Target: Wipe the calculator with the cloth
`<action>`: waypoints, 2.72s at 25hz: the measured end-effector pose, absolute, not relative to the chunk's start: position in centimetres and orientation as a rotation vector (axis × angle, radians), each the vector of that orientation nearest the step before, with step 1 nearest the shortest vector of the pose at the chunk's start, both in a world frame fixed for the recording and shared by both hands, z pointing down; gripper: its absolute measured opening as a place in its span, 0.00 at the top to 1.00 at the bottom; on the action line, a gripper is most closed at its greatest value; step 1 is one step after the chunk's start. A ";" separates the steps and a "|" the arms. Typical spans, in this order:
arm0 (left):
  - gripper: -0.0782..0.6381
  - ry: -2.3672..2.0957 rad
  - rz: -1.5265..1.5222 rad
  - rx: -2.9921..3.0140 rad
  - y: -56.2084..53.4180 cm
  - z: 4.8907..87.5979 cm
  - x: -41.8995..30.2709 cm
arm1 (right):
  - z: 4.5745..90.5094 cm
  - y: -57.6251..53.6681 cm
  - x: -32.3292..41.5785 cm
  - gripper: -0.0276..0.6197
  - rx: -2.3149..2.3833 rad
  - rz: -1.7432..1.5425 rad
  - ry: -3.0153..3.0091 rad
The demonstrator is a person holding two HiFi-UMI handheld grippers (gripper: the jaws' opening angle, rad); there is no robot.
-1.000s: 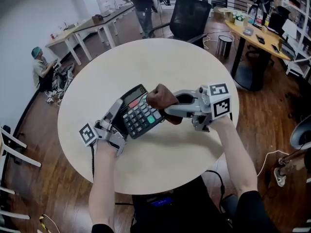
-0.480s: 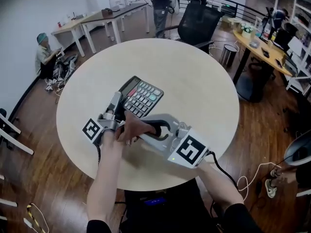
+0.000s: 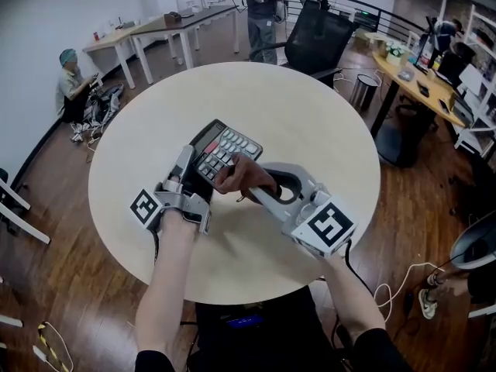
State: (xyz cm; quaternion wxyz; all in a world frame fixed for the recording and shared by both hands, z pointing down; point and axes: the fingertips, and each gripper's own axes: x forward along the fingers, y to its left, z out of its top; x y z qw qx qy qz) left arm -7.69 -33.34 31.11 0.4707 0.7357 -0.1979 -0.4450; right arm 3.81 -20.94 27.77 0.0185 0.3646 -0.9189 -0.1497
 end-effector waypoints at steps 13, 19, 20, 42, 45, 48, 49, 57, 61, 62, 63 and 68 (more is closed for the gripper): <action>0.81 -0.500 -1.083 1.809 -32.9 31.5 -8.0 | 28.4 -17.5 -0.7 0.83 0.993 -0.640 -2.805; 0.79 -0.343 -0.868 1.933 -32.2 32.0 -6.6 | 29.6 -23.1 9.8 0.83 1.346 -0.381 -2.677; 0.80 -0.292 -0.772 1.969 -32.2 32.3 -6.1 | 30.5 -24.4 11.8 0.83 1.395 -0.309 -2.610; 0.70 -0.235 0.211 2.559 -35.8 35.6 1.1 | 39.7 -36.7 8.6 0.83 0.979 0.288 -2.423; 0.65 -0.363 0.242 2.631 -36.5 35.7 1.0 | 39.8 -36.1 8.5 0.83 0.954 0.289 -2.412; 0.58 -0.524 0.287 2.688 -37.0 36.0 0.0 | 40.3 -34.8 8.5 0.83 0.901 0.298 -2.389; 0.58 -0.573 0.299 2.692 -36.8 36.0 -0.8 | 40.5 -34.3 8.6 0.83 0.880 0.294 -2.379; 0.60 -0.381 0.057 2.355 -23.8 35.1 -5.2 | 37.8 -37.0 8.4 0.83 0.939 0.290 -2.519; 0.62 -0.381 0.154 2.365 -21.1 36.2 -2.4 | 37.3 -36.9 5.9 0.83 0.813 0.488 -2.685; 0.62 -0.413 0.185 2.375 -21.4 36.4 -1.8 | 37.3 -36.6 5.7 0.83 0.807 0.515 -2.691; 0.60 -0.454 0.203 2.382 -22.0 36.4 -1.5 | 37.3 -36.3 5.7 0.83 0.808 0.535 -2.690; 0.60 -0.636 0.159 2.351 -25.9 36.6 -2.6 | 37.4 -33.3 6.0 0.83 0.855 0.615 -2.685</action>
